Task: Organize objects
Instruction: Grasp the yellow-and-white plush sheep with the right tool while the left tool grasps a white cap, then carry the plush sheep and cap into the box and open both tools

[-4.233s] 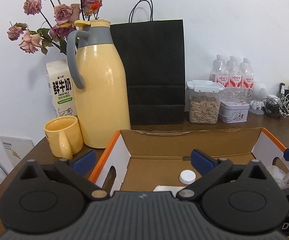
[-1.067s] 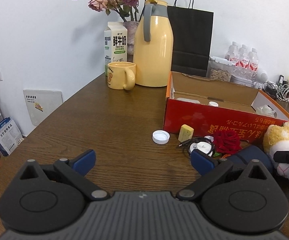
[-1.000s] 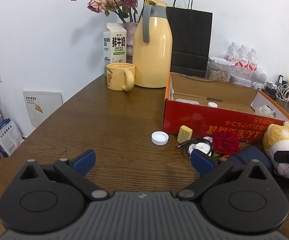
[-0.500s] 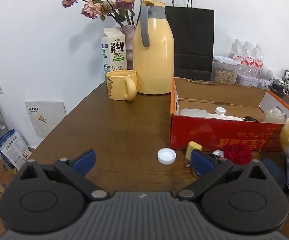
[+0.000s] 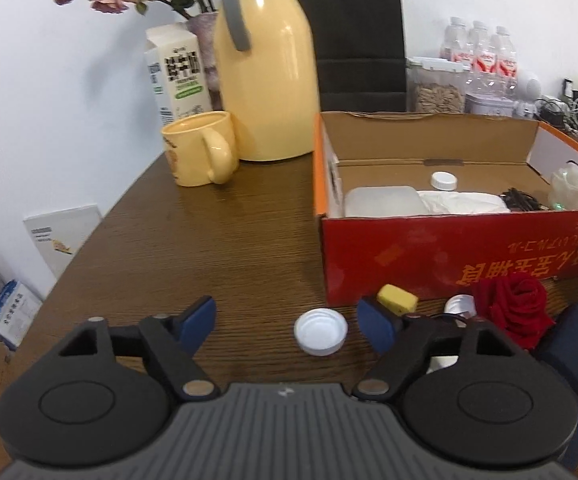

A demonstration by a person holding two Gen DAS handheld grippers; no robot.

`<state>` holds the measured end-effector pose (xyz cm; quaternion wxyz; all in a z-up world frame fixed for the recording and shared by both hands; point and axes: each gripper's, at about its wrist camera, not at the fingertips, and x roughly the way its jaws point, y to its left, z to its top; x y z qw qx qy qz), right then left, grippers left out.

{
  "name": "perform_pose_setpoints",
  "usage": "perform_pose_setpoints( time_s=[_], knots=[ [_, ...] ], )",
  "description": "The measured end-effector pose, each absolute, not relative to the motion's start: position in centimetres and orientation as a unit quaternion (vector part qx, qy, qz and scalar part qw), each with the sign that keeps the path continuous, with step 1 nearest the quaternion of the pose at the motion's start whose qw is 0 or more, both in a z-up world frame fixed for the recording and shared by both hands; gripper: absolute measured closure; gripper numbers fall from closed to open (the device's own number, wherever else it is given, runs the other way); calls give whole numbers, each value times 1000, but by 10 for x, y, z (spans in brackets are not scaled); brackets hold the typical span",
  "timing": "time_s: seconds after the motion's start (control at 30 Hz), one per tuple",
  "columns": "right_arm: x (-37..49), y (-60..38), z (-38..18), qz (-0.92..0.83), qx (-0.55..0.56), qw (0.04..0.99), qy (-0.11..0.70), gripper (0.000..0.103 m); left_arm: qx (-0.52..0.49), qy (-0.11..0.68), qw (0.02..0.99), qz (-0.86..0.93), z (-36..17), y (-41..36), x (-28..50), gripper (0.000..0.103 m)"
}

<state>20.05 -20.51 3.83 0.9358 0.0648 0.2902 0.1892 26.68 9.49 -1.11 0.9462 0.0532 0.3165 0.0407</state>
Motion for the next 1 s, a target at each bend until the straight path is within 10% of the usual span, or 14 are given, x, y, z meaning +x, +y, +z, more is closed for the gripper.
perform_pose_setpoints(
  time_s=[0.13, 0.27, 1.0],
  knots=[
    [201, -205, 38, 189, 64, 936, 290, 55, 37, 333, 942, 27, -18, 97, 271, 36],
    [200, -204, 38, 190, 63, 936, 289, 55, 2, 341, 940, 7, -20, 105, 271, 73],
    [197, -196, 57, 216, 59, 939, 263, 55, -30, 218, 975, 8, 53, 90, 231, 74]
  ],
)
